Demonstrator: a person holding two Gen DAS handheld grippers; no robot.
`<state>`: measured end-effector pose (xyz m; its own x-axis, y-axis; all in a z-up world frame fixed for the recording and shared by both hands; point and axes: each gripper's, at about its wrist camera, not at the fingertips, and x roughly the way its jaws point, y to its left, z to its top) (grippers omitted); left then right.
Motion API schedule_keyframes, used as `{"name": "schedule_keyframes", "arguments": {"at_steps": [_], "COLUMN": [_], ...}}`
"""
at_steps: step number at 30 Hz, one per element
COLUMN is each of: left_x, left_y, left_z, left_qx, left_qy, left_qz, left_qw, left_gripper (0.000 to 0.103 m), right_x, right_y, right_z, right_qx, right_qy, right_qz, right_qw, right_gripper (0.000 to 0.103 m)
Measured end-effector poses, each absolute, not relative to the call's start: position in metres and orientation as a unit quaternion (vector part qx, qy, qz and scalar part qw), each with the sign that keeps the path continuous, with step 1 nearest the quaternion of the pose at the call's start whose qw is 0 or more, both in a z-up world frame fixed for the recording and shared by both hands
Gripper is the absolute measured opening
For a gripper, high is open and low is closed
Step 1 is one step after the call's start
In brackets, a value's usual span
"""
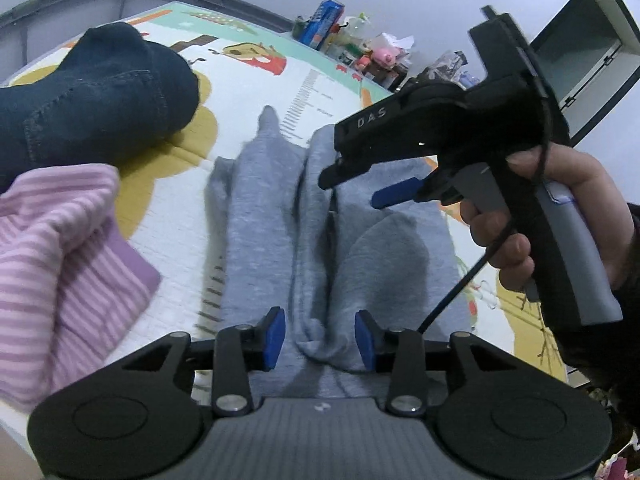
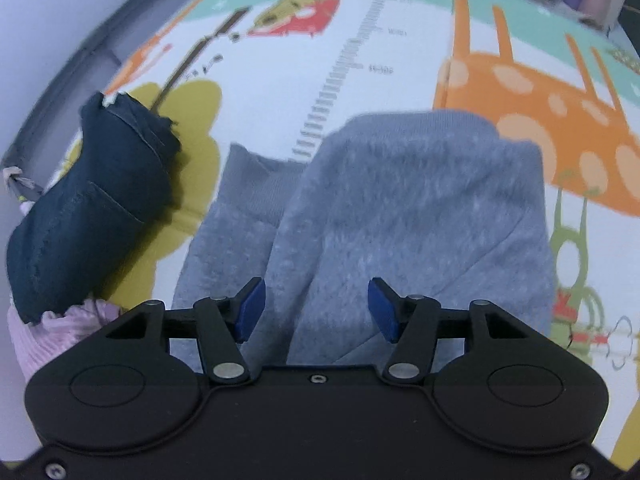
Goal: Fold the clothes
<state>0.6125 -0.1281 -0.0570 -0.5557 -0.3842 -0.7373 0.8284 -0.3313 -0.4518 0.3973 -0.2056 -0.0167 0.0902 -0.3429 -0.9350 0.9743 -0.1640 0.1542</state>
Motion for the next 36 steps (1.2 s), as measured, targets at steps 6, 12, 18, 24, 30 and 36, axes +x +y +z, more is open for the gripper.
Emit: {"name": "schedule_keyframes", "arguments": {"at_steps": [6,12,18,24,30,36], "left_x": [0.622,0.623,0.622,0.619,0.625,0.625], "left_y": [-0.125,-0.123,-0.122,-0.122,-0.124,-0.124], "left_z": [-0.064,-0.066,-0.067,-0.069,-0.073,-0.073], "left_qx": [0.259,0.257,0.257,0.262,0.257,0.256], "left_qy": [0.439,0.437,0.436,0.432,0.444,0.442], "left_qz": [-0.764,-0.767,-0.769,-0.77,-0.765,-0.769], "left_qw": [0.396,0.393,0.39,0.389,0.388,0.384], "left_gripper": [0.043,0.048,0.053,0.057,0.057,0.058], "right_x": [0.425,0.454,0.469,0.488,0.506,0.476], "right_y": [-0.22,-0.224,-0.218,-0.217,-0.214,-0.208], "right_z": [-0.036,-0.039,-0.05,-0.059,-0.071,-0.056], "right_qx": [0.457,0.443,0.356,0.325,0.285,0.325], "right_qy": [0.386,0.405,0.484,0.512,0.525,0.483], "right_qz": [-0.605,-0.593,-0.644,-0.647,-0.651,-0.647], "right_qw": [0.525,0.536,0.474,0.463,0.468,0.493], "right_gripper": [0.062,0.069,0.065,0.068,0.038,0.012]}}
